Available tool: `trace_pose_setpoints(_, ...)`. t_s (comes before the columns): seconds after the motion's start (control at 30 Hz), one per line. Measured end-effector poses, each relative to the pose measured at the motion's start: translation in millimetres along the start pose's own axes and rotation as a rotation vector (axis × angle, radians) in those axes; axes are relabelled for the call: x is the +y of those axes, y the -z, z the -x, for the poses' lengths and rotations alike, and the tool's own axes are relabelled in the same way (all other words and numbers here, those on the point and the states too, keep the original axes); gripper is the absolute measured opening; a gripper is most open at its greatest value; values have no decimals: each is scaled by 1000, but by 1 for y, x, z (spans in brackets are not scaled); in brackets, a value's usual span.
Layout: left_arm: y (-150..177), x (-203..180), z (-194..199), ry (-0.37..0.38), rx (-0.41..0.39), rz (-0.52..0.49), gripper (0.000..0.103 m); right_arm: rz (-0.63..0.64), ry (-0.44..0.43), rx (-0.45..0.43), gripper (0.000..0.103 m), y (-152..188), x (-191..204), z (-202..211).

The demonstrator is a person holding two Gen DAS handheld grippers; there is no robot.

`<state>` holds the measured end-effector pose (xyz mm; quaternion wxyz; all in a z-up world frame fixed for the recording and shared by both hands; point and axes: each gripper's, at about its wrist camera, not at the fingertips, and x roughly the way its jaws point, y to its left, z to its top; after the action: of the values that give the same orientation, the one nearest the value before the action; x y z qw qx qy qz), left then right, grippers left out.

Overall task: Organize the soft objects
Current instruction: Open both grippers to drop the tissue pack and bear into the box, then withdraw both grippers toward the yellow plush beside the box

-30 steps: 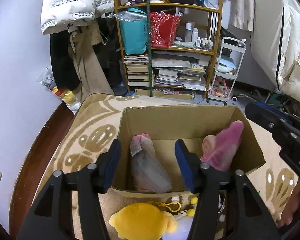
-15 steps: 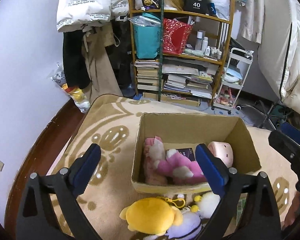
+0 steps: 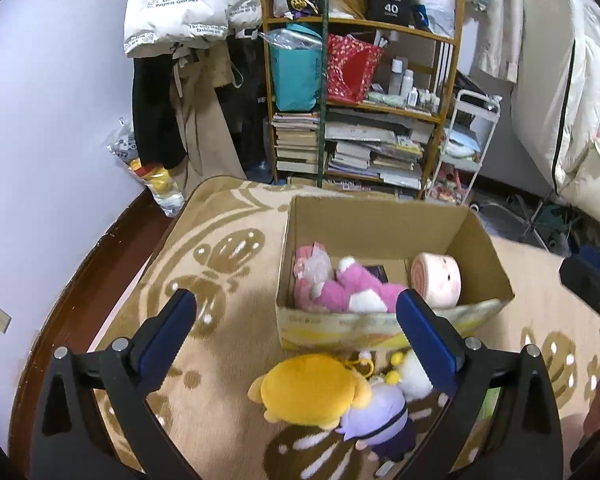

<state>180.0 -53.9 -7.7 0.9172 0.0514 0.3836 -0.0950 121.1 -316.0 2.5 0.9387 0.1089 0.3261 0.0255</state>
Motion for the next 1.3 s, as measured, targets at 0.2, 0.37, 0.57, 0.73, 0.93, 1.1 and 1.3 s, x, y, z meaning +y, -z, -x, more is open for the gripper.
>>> trace_pose_setpoints(0.2,12,0,-5,-14,26,-10,99,-18,6,29,103,14,-3,1)
trace_pose_setpoints(0.37,23,5,-15,-29,65,-19,99,-52,17,78,103,34,-11,-10)
trace_pose_setpoints(0.57,38,8,-27,-32,114,-22,99,-87,13,143,103,57,-20,-22)
trace_pose_setpoints(0.73,46,8,-34,-22,149,-15,99,-127,3,195,103,67,-27,-33)
trace_pose_setpoints(0.93,58,7,-47,-9,195,-20,99,-186,10,244,103,79,-41,-44)
trace_pose_setpoints(1.1,66,4,-61,-8,244,-36,99,-200,37,286,103,88,-47,-54)
trace_pose_setpoints(1.3,70,-2,-75,8,273,-36,99,-187,35,331,103,95,-45,-66)
